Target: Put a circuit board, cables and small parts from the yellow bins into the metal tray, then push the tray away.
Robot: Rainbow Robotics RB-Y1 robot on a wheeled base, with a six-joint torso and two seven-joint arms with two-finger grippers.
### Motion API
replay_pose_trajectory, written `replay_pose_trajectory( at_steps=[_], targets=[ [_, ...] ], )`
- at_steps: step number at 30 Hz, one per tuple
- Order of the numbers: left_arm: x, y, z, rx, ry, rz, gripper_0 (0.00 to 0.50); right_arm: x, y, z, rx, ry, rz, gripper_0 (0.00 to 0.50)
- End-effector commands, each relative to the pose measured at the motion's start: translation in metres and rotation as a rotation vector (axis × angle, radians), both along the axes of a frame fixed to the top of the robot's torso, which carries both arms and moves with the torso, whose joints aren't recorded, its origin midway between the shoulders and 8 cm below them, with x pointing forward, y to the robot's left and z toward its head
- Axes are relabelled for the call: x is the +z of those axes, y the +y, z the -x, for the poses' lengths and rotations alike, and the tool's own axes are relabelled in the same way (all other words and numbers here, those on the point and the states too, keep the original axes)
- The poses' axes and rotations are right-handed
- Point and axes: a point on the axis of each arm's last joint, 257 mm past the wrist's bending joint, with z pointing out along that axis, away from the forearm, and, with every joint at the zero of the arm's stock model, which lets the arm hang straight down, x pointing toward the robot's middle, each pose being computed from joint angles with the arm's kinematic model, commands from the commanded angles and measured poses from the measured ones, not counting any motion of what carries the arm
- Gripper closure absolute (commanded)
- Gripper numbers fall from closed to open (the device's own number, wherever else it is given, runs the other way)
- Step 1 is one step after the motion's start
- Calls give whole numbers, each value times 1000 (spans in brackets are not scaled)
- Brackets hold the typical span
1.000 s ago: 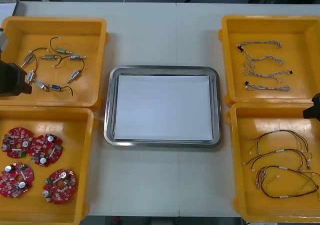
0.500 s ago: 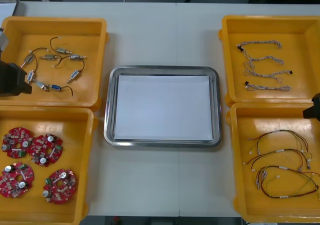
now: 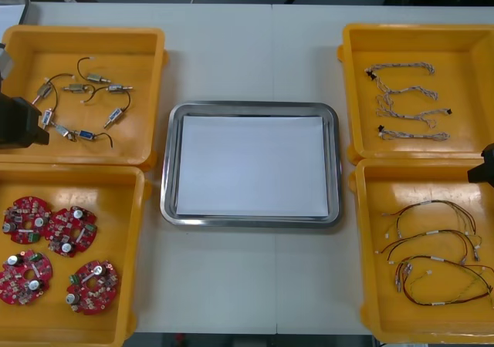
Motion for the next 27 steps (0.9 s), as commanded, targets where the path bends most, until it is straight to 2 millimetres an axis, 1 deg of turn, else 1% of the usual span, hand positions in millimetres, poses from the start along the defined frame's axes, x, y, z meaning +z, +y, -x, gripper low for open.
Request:
replay_pose_trajectory(
  at_steps=[1,27],
  targets=[
    [23,-5,-8,-93,-64,-50,0,17,-2,-4,2,-28,31,0],
    [23,-5,-8,-93,-64,-50,0,17,-2,-4,2,-28,31,0]
  ],
)
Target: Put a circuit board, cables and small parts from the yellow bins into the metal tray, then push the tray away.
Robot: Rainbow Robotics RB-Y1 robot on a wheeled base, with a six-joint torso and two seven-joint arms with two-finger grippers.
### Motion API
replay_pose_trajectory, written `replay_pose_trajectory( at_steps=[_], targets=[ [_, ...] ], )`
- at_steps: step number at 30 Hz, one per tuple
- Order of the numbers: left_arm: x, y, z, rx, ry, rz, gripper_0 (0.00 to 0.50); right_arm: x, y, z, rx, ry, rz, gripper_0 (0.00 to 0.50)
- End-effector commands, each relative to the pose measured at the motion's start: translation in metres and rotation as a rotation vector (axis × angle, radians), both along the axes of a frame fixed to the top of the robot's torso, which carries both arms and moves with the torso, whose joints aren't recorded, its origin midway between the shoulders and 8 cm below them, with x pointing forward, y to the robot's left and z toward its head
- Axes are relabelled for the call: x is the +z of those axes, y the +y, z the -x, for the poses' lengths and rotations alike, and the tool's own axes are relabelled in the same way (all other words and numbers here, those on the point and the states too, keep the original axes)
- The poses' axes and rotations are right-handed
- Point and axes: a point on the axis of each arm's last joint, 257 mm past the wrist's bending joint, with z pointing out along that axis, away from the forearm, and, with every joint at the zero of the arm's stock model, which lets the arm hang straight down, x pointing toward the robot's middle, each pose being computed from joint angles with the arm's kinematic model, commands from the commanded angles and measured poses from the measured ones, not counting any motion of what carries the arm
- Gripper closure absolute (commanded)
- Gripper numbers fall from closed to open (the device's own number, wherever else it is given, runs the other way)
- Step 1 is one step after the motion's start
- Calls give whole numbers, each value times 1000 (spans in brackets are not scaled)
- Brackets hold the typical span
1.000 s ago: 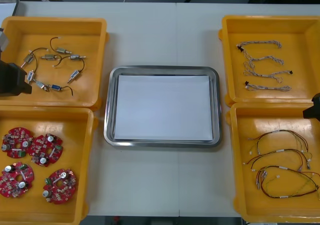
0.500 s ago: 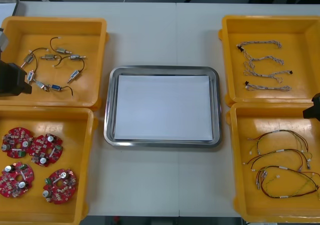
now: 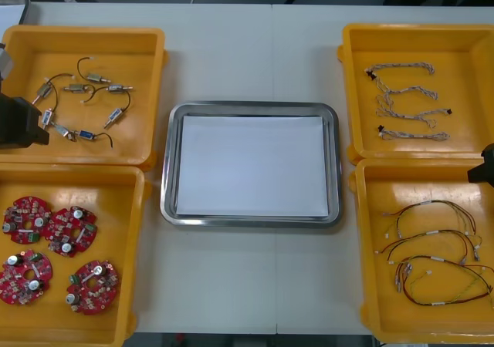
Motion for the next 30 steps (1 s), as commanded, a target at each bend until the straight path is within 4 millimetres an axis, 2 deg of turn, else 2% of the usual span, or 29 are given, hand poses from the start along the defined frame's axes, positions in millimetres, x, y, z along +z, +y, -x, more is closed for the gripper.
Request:
replay_pose_trajectory(
  at_steps=[1,26,27,30],
  targets=[
    [23,-5,-8,-93,-64,-50,0,17,-2,-4,2,-28,31,0],
    [23,-5,-8,-93,-64,-50,0,17,-2,-4,2,-28,31,0],
    [-13,-11,6,-31,12,18,0,17,-2,-4,2,-28,31,0],
    [-16,-11,8,-30,14,26,0,17,-2,-4,2,-28,31,0]
  ],
)
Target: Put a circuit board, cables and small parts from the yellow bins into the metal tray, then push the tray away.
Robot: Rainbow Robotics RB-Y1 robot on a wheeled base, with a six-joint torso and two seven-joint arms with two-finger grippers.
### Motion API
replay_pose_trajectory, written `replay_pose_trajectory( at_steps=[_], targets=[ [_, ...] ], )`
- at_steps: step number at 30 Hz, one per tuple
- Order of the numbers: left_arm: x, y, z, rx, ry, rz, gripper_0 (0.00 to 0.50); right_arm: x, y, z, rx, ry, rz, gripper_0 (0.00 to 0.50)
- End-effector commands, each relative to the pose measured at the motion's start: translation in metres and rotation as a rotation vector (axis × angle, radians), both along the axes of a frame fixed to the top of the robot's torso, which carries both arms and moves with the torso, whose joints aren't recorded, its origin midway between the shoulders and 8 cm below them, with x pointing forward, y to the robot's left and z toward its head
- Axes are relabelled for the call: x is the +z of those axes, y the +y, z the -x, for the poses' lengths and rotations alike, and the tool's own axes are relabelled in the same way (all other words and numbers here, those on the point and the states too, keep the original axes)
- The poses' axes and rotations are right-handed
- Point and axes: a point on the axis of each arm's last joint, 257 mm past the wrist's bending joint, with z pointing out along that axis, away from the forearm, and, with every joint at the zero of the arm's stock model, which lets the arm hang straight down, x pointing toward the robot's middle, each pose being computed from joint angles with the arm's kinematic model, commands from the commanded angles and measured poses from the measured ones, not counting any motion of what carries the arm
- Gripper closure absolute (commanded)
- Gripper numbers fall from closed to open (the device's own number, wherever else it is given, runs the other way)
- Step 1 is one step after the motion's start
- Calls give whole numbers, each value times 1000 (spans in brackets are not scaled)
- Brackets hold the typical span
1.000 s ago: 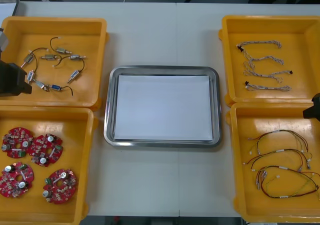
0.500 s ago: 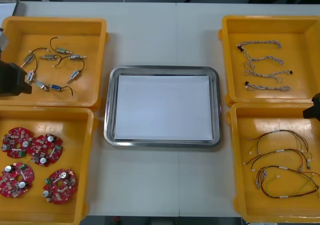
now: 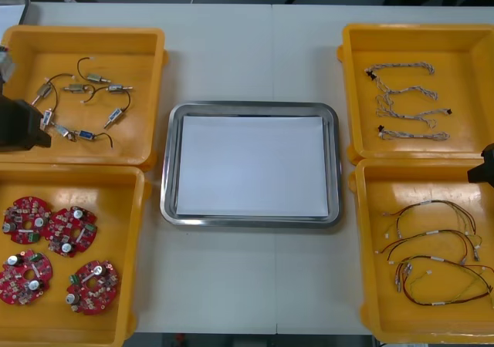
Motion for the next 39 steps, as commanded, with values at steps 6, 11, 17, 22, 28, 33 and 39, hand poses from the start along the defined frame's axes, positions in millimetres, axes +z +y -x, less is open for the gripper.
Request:
replay_pose_trajectory(
  at_steps=[6,11,17,22,28,33,39],
  targets=[
    [-6,-2,11,-117,9,-39,0,-3,-4,5,-10,28,20,0],
    [-5,7,21,-221,14,-104,0,-4,-12,7,-54,35,22,0],
    [-9,19,41,-391,30,-208,0,-10,-10,9,-203,50,-43,0],
    [-10,29,56,-515,28,-227,0,-15,-9,11,-352,64,-101,0],
    [-19,48,71,-644,53,-298,0,-25,-7,16,-559,85,-186,0],
    [-37,55,81,-724,76,-316,0,-32,-6,22,-723,104,-258,0],
    [-59,57,81,-827,47,-348,0,-42,-6,30,-924,128,-339,0]
  ],
)
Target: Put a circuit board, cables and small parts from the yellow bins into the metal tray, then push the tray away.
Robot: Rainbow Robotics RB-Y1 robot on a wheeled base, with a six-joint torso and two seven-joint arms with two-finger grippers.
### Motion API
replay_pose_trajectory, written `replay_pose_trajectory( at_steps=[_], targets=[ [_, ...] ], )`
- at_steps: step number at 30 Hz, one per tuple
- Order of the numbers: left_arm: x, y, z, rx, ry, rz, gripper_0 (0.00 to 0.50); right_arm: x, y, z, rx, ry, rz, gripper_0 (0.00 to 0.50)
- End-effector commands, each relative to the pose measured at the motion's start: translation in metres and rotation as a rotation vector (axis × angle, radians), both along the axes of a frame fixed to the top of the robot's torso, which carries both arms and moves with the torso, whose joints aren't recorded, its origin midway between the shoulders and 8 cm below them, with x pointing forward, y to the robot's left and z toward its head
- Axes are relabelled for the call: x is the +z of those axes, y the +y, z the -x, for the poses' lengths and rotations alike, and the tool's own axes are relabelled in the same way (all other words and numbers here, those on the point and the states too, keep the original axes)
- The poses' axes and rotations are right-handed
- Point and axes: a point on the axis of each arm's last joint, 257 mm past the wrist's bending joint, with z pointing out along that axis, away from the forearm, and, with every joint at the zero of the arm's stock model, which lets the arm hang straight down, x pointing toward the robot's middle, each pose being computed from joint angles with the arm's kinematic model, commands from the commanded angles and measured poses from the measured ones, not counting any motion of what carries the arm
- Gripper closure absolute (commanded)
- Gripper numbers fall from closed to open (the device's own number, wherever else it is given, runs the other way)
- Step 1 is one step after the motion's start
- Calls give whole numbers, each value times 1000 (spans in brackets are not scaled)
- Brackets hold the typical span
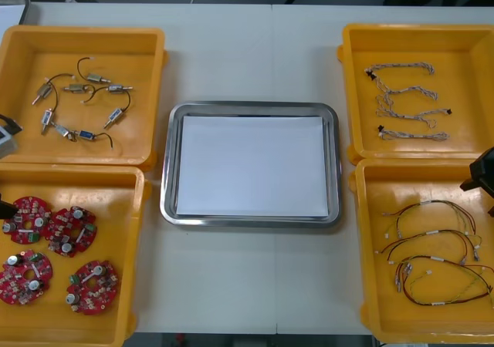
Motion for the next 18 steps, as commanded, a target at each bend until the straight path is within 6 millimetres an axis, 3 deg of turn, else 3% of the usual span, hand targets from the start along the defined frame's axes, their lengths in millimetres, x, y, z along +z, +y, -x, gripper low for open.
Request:
replay_pose_trajectory(
  at_steps=[1,8,18],
  targets=[
    [-13,19,6,-147,-17,-83,0,-12,-11,15,-167,43,-26,0],
    [-34,29,0,-236,-16,-75,0,-35,-12,35,-375,87,-85,0],
    [-59,38,9,-269,38,-56,0,-59,0,55,-529,57,-72,0]
  ],
)
